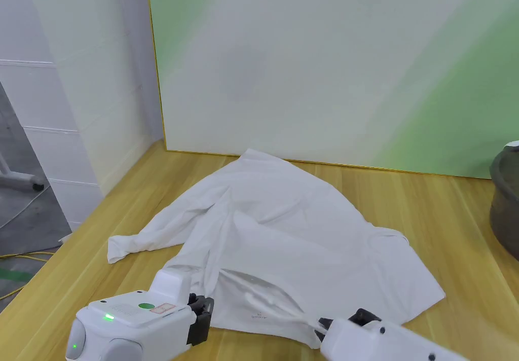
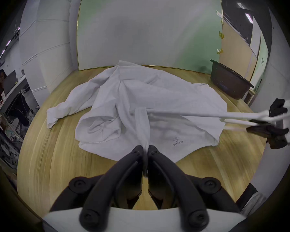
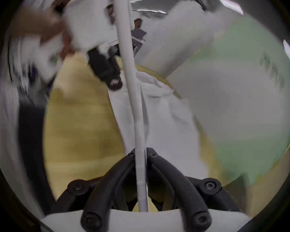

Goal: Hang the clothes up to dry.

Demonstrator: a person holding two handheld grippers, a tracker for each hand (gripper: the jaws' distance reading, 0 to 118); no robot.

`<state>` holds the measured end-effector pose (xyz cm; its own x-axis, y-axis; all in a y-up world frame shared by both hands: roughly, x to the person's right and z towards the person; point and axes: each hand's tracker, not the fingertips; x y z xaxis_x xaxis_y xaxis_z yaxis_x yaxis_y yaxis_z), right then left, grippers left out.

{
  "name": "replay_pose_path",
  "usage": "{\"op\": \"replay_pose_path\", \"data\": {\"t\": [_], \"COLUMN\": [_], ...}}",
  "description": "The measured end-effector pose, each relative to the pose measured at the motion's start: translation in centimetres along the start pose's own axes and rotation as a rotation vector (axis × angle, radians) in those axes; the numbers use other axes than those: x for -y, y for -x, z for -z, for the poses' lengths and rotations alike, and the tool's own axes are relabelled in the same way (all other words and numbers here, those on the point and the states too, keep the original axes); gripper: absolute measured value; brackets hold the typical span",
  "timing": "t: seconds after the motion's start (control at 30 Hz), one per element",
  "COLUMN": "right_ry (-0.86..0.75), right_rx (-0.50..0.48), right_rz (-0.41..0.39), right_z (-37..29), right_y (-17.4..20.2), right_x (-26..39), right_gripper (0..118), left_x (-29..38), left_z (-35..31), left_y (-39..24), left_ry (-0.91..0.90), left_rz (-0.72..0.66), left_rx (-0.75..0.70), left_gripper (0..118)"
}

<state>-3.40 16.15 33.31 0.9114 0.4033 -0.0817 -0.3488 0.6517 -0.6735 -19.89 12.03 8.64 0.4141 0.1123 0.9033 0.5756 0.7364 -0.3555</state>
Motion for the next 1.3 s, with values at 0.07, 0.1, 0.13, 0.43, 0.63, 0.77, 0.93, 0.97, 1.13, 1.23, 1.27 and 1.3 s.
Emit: {"op": "replay_pose_path", "data": {"t": [0.07,0.1,0.13,0.43,0.63,0.77,0.93,0.97,1.13,1.23,1.27,1.3], "right_ry": [0.004,-0.004,0.002,-0.008,-0.024,-0.043,-0.053,-0.059,-0.080,-0.081,-0.080,-0.081], "right_rx": [-0.157,-0.199,-0.240,-0.277,-0.264,-0.252,-0.266,-0.273,-0.298,-0.303,-0.302,-0.300], "right_rz": [0.265,0.371,0.433,0.475,0.441,0.406,0.407,0.424,0.461,0.467,0.467,0.465], "right_z": [0.4,0.6,0.8,0.8,1.5,3.0,5.8,6.4,9.4,10.8,10.9,11.0], "right_y": [-2.1,-2.9,-3.6,-4.1,-3.5,-3.3,-3.7,-3.8,-3.8,-3.7,-3.6,-3.6], "right_x": [0.2,0.4,0.7,1.6,0.9,0.1,-1.2,-1.4,-2.6,-3.1,-3.1,-3.1], "right_gripper": [6,6,6,6,6,6,6,6,6,6,6,6], "left_x": [-0.1,-0.1,-0.2,-0.9,-1.3,-1.5,-1.8,-1.9,-2.2,-2.3,-2.3,-2.4], "left_z": [0.0,-0.1,-0.1,-0.8,-1.6,-2.0,-2.8,-3.0,-3.8,-3.8,-3.7,-3.6], "left_y": [-0.1,-0.1,-0.1,-0.8,-1.8,-2.6,-3.5,-3.6,-4.2,-4.1,-4.0,-3.8], "left_ry": [-0.002,-0.003,-0.004,-0.023,-0.033,-0.042,-0.055,-0.058,-0.074,-0.073,-0.074,-0.077], "left_rz": [0.006,0.008,0.011,0.037,0.049,0.063,0.090,0.091,0.114,0.116,0.111,0.102], "left_rx": [-0.001,-0.002,-0.002,0.021,0.076,0.111,0.132,0.138,0.157,0.153,0.148,0.143], "left_gripper": [7,7,7,6,6,6,6,6,6,6,6,6]}}
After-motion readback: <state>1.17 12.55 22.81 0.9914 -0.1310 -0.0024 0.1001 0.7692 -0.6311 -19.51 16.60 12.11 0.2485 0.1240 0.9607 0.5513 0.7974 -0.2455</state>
